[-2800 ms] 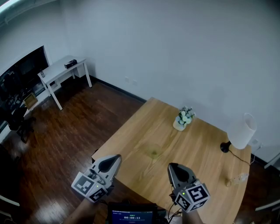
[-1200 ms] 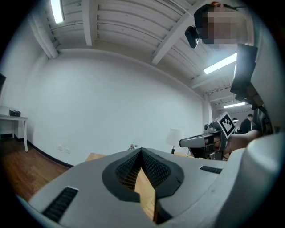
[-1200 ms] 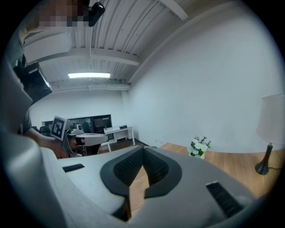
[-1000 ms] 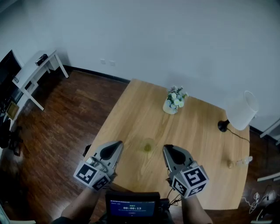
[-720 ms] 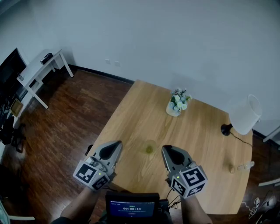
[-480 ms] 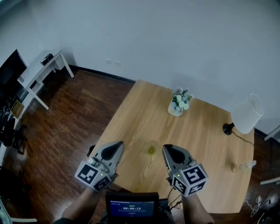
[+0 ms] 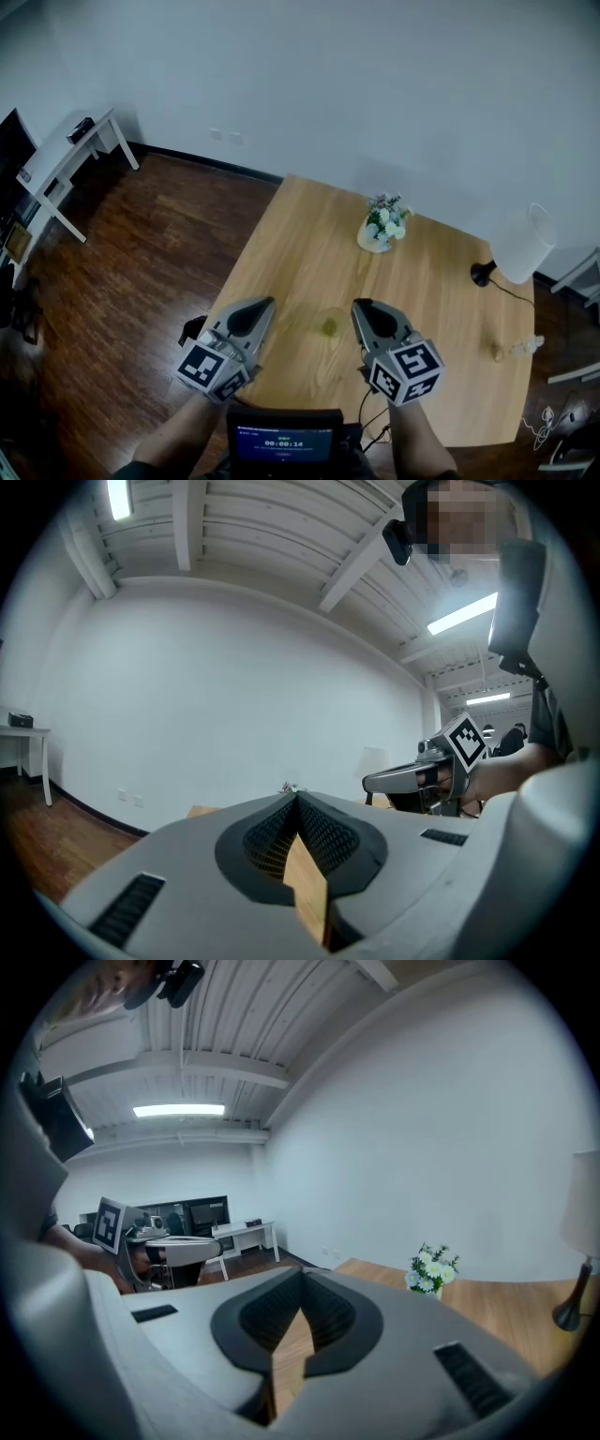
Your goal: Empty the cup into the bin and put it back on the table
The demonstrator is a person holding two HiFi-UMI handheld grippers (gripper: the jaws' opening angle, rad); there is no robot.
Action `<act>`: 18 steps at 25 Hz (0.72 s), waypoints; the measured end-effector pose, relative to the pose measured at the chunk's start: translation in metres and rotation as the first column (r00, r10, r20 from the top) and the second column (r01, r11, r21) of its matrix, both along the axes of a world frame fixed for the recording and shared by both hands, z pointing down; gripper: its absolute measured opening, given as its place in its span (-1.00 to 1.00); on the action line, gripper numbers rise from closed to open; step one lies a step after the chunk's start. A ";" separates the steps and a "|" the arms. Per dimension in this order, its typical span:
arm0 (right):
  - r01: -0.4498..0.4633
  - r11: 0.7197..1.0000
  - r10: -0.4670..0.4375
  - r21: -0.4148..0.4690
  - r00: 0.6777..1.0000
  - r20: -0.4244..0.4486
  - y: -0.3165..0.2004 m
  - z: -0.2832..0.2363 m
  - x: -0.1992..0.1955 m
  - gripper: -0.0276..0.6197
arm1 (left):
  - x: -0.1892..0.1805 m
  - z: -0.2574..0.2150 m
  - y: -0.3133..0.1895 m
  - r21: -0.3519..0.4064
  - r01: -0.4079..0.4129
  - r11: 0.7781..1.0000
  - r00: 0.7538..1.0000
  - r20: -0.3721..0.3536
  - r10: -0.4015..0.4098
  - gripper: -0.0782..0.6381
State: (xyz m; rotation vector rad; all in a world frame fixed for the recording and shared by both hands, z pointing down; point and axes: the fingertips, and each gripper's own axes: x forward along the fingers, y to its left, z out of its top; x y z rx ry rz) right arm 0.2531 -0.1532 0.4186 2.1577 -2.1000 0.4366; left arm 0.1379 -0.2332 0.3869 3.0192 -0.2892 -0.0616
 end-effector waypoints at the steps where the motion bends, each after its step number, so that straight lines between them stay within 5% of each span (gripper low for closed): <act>1: -0.007 1.000 0.007 -0.004 1.000 -0.001 -0.004 0.004 0.002 -0.91 | 0.001 0.003 -0.003 -0.004 -0.003 1.000 1.000 0.004 0.003 -0.80; 12: -0.095 0.995 0.095 0.019 0.995 0.015 -0.033 0.031 0.027 -0.91 | 0.019 0.030 -0.019 0.034 -0.013 0.999 0.999 0.032 0.012 -0.80; 18: -0.074 0.997 0.071 0.039 0.995 0.066 -0.049 0.046 0.026 -0.91 | 0.019 0.046 -0.027 0.019 0.014 1.000 0.999 0.049 -0.015 -0.80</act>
